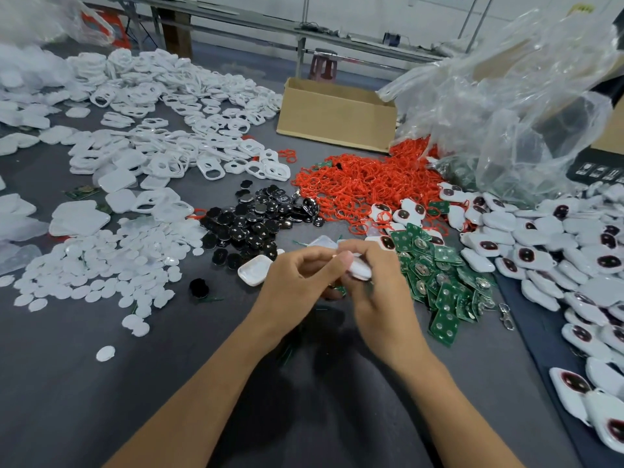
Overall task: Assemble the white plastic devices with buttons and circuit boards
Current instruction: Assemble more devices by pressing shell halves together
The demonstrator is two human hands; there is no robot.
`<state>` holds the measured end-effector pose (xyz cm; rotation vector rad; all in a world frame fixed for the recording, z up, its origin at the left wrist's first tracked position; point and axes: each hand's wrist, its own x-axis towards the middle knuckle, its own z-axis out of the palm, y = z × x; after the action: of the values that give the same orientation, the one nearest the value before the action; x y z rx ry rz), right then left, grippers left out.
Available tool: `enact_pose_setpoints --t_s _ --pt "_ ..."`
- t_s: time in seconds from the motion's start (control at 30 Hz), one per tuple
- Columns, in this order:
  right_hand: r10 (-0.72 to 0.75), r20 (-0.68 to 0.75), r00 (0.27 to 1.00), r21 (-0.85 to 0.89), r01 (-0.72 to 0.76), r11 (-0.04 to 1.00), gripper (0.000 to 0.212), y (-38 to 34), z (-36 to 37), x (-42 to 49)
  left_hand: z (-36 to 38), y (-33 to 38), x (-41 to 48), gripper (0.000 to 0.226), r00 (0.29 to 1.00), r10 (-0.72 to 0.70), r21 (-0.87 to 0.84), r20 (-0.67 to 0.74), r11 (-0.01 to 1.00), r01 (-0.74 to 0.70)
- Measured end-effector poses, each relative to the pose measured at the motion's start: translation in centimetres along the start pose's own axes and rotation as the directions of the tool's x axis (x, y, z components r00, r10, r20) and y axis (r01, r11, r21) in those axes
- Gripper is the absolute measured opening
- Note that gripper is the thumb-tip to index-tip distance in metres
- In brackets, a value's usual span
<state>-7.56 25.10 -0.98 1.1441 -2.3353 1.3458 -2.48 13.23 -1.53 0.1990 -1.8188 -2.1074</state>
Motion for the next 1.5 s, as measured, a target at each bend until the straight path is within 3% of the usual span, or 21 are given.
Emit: enact_pose_setpoints --t_s 0.07,0.13,0.2,0.27,0.37,0.43,0.53,0.6,0.67,0.73,0.83,0.97,1.23,1.5 --pt "-0.046 0.035 0.998 -0.055 0.047 0.997 0.036 -0.1 0.7 -0.3 0.2 -0.1 -0.1 0.037 0.997 -0.045 -0.07 0.06 0.996 0.049" --pt "0.002 0.087 0.996 -0.033 0.001 0.999 0.046 -0.3 0.9 -0.3 0.2 0.0 0.0 0.04 0.993 -0.084 -0.176 0.086 0.98 0.098" --pt "-0.014 0.134 0.991 0.02 0.012 1.0 0.056 -0.4 0.6 -0.2 0.0 0.3 0.1 0.037 0.993 -0.087 -0.301 0.075 0.948 0.105" --pt "-0.048 0.076 0.996 0.056 0.044 0.997 0.063 -0.1 0.0 0.0 -0.3 0.8 0.4 0.04 0.995 -0.1 -0.393 0.002 0.915 0.093" --pt "0.028 0.004 1.0 0.086 -0.028 0.996 0.048 0.2 -1.2 0.6 -1.2 1.1 0.7 0.049 0.989 -0.09 -0.401 -0.118 0.915 0.035" --pt "-0.007 0.129 0.992 -0.005 0.008 1.0 0.035 0.4 -1.4 0.7 -1.5 1.1 0.8 0.047 0.988 -0.065 -0.387 -0.138 0.922 0.006" --pt "-0.067 0.385 0.92 -0.23 0.166 0.959 0.015 0.7 -0.6 0.3 -1.4 1.1 0.8 0.03 0.988 -0.065 -0.356 -0.139 0.934 0.011" --pt "-0.053 0.408 0.911 -0.302 0.189 0.934 0.012 0.8 -0.2 0.3 -1.2 1.2 0.8 0.024 0.988 -0.099 -0.363 -0.119 0.93 0.05" --pt "-0.054 0.407 0.912 -0.341 0.207 0.917 0.012 0.9 -0.1 0.3 -1.3 1.2 0.9 0.032 0.986 -0.141 -0.387 -0.088 0.917 0.097" --pt "-0.055 0.367 0.928 -0.323 0.183 0.929 0.011 1.0 0.0 0.2 -1.4 1.3 0.8 0.043 0.982 -0.18 -0.388 -0.061 0.91 0.143" --pt "-0.022 0.129 0.991 -0.148 0.041 0.988 0.013 0.6 -0.8 0.4 -1.3 1.3 0.6 0.053 0.965 -0.261 -0.406 -0.012 0.883 0.233" --pt "-0.039 -0.043 0.998 0.082 0.042 0.996 0.011 -0.5 -1.8 0.8 -0.5 1.0 0.3 0.061 0.961 -0.277 -0.282 0.028 0.92 0.273" --pt "-0.124 -0.167 0.978 -0.017 0.123 0.992 0.015 -0.5 -1.4 0.8 0.0 0.5 0.1 0.048 0.978 -0.205 -0.177 -0.024 0.964 0.198" --pt "-0.212 -0.143 0.967 -0.13 0.194 0.972 0.007 -0.1 -1.3 0.7 0.3 0.2 0.0 0.054 0.994 -0.104 0.004 -0.016 0.995 0.104"
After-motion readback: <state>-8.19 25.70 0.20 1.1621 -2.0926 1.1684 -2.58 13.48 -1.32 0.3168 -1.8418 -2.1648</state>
